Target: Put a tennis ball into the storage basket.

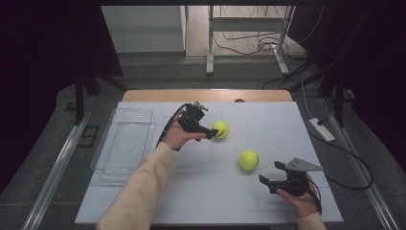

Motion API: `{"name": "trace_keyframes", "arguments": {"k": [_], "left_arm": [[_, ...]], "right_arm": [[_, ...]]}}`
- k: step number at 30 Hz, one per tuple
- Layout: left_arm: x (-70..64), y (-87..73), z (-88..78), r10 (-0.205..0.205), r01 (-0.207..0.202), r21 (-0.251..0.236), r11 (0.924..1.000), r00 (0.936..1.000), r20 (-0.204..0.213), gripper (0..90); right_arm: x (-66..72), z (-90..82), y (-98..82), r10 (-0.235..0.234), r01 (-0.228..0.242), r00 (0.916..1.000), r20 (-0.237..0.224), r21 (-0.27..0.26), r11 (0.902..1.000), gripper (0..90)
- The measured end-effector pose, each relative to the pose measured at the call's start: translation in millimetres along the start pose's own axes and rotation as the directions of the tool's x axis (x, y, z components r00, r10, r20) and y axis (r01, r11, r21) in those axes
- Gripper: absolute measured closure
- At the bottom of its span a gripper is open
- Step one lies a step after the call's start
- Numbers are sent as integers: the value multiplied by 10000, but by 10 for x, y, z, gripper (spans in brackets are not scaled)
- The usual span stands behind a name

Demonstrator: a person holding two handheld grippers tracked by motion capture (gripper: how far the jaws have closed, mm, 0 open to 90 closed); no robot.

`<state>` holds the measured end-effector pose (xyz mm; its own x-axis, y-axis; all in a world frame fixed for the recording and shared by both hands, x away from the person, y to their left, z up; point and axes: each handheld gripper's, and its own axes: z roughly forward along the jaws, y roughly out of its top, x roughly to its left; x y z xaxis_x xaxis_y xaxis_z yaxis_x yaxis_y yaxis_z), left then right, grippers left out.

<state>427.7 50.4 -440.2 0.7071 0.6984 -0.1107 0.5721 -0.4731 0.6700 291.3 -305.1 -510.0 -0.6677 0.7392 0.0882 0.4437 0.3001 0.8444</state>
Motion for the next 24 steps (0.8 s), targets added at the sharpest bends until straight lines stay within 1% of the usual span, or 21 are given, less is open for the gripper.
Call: {"name": "trace_keyframes", "arguments": {"k": [4, 10, 11, 15, 18, 24], "left_arm": [[4, 51, 2, 79, -79, 17, 10000, 10000, -55, 70], [24, 100, 8, 50, -51, -82, 10000, 9999, -101, 72], [28, 107, 18, -13, 12, -82, 10000, 10000, -67, 72], [47, 135, 59, 40, -40, 45, 10000, 10000, -40, 72], [54, 174, 91, 8, -8, -15, 10000, 10000, -21, 72], [55, 279, 155, 144, -144, 4, 9999, 9999, 43, 72]], "right_arm": [[-2, -2, 1, 7, -7, 10000, -4, -6, 10000, 120], [0, -6, 1, 24, -24, 10000, -33, -37, 10000, 120], [1, -5, 2, 26, -26, 10000, -36, -35, 10000, 120], [-8, 14, 9, 28, -28, 10000, -31, -13, 10000, 120], [-19, 21, 10, 20, -20, 10000, -20, -15, 10000, 120], [-23, 21, 8, 46, -46, 10000, 10, 4, 10000, 120]]}}
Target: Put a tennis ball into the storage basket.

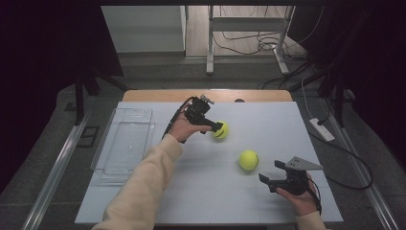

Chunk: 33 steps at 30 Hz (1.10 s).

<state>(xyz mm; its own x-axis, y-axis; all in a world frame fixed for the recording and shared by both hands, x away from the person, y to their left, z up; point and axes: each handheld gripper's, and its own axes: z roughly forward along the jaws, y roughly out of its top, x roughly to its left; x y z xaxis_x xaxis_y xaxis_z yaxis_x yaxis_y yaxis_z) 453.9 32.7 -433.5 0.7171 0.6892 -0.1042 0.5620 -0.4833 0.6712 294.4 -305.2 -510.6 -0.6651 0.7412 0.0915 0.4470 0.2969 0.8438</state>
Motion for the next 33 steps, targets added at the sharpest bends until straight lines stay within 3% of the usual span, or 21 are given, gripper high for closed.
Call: {"name": "trace_keyframes", "arguments": {"k": [9, 18, 33], "left_arm": [[-27, 87, 50, 89, -90, 139, 9999, 10000, 22, 72], [26, 81, 149, -221, 221, 375, 9991, 9998, 5, 69], [60, 80, 330, -408, 406, 769, 9962, 9992, 6, 58]], "right_arm": [[-2, -3, -10, 54, -54, 10000, 27, -3, 10000, 121], [-2, 0, -9, 3, -3, 10000, 37, -3, 10000, 122], [-2, 8, -10, -29, 29, 10000, 5, 47, 10000, 122]]}}
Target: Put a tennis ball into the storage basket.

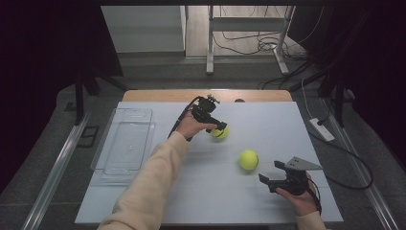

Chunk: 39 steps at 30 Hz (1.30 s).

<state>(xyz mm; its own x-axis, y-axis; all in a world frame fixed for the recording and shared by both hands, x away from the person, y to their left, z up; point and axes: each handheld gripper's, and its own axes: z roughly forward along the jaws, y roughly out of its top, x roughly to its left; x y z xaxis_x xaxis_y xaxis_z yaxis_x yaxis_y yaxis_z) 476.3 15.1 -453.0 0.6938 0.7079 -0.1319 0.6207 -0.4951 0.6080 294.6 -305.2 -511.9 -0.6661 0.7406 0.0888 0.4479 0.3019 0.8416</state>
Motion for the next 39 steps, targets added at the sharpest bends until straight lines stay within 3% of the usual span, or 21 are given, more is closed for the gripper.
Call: {"name": "trace_keyframes", "arguments": {"k": [39], "left_arm": [[0, 7, 387, -346, 327, 735, 9968, 9991, 242, 49]], "right_arm": [[3, 6, -2, -114, 114, 9999, 42, 55, 9999, 122]]}}
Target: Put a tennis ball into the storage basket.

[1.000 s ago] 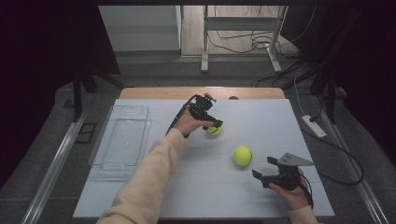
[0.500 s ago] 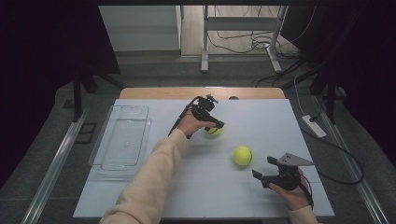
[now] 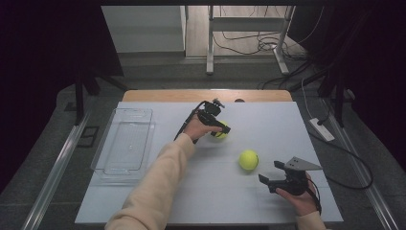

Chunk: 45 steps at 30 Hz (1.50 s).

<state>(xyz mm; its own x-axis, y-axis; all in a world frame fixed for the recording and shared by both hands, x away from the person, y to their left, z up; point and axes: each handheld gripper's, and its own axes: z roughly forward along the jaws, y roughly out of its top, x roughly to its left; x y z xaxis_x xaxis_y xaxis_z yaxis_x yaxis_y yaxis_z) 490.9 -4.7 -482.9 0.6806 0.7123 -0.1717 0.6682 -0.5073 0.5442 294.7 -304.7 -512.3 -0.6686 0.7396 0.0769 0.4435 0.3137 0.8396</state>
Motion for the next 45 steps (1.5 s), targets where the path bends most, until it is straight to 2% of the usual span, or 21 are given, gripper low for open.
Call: {"name": "trace_keyframes", "arguments": {"k": [7, 11, 16, 23, 45], "left_arm": [[-8, -11, 58, 32, -33, 131, 9999, 10000, 37, 74], [-22, -14, 68, 70, -68, 81, 9999, 9998, -193, 169], [-32, 0, 38, 61, -62, -67, 10000, 9996, -265, 278], [-39, -5, 16, 244, -249, -115, 9996, 9986, -468, 292], [-27, -26, -239, 391, -406, -717, 9966, 9990, -224, 295]], "right_arm": [[1, -1, 0, 7, -7, 10000, 6, 3, 10000, 122], [-1, -3, -1, 13, -13, 10000, 14, 0, 10000, 122], [-1, -5, -1, 11, -11, 10000, 20, -3, 10000, 122], [-1, -7, 0, 16, -16, 10000, 16, -18, 10000, 122], [-1, -7, 2, 18, -18, 10000, 23, -25, 10000, 122]]}}
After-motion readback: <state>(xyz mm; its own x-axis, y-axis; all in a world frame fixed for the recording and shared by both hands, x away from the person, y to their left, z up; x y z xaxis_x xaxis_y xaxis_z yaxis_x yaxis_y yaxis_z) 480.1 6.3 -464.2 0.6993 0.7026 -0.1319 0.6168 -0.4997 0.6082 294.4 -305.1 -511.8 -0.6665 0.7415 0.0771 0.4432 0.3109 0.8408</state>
